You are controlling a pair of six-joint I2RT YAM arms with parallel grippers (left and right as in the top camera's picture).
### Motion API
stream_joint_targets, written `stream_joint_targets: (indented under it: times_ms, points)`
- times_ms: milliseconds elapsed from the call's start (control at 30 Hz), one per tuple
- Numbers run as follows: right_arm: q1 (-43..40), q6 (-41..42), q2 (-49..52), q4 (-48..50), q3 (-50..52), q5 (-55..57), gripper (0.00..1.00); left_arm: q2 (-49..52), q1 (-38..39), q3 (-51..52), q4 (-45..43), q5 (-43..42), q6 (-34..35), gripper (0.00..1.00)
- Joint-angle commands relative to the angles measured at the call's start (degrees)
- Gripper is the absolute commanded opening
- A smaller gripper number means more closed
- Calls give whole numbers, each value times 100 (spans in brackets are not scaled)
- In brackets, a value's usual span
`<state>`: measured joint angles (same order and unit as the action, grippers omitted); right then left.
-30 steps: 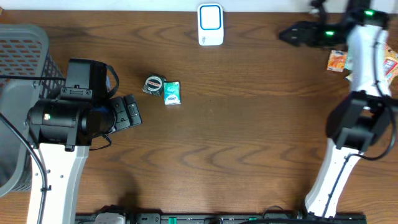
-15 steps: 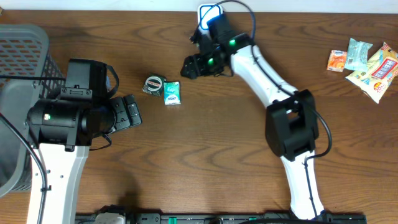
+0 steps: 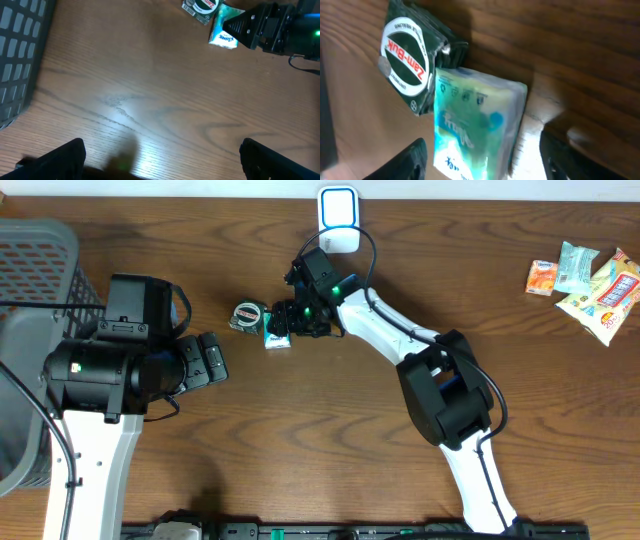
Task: Scan the item barcode
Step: 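Grasp the light-blue tissue pack with the right gripper and lift it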
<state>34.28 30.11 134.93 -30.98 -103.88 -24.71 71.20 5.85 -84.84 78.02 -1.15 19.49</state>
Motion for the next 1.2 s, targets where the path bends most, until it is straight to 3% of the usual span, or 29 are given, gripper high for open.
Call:
stream_joint_targets:
  times_ms: [0,67,167,333,367,400,433,467,500,700,933,1100,1167]
  points:
    - [50,181,-74,92,197,61,58,-4,-2,-24,17,15,11,97]
    - [50,179,-74,168,212,68,47,-4,-2,-24,17,15,9,98]
    - [66,188,-74,256,212,61,42,-4,-2,-24,17,15,9,98]
    - [188,203,-66,337,243,234,44,-4,-2,-24,15,15,11,98]
    - [208,203,-63,339,243,280,39,-4,-2,-24,17,15,11,97]
    - [227,203,-42,341,243,304,26,-4,-2,-24,17,15,9,98]
    - [232,201,-37,328,243,328,19,-4,-2,-24,17,15,9,98]
    - [229,192,-33,260,243,389,3,-4,-2,-24,17,15,11,98]
    - [214,140,-33,240,243,378,1,-4,-2,-24,15,15,9,98]
    - [-251,-570,-170,11,236,-356,1,-4,-2,-24,17,15,11,98]
    - [-1445,-1912,-1134,-1231,236,-793,1,-4,-2,-24,17,15,11,98]
    - [-2118,-3934,-1569,-1834,236,-2131,1,-4,-2,-24,15,15,11,98]
    - [-2398,-4153,-1578,-1958,238,-2776,1,-4,-2,-24,17,15,9,98]
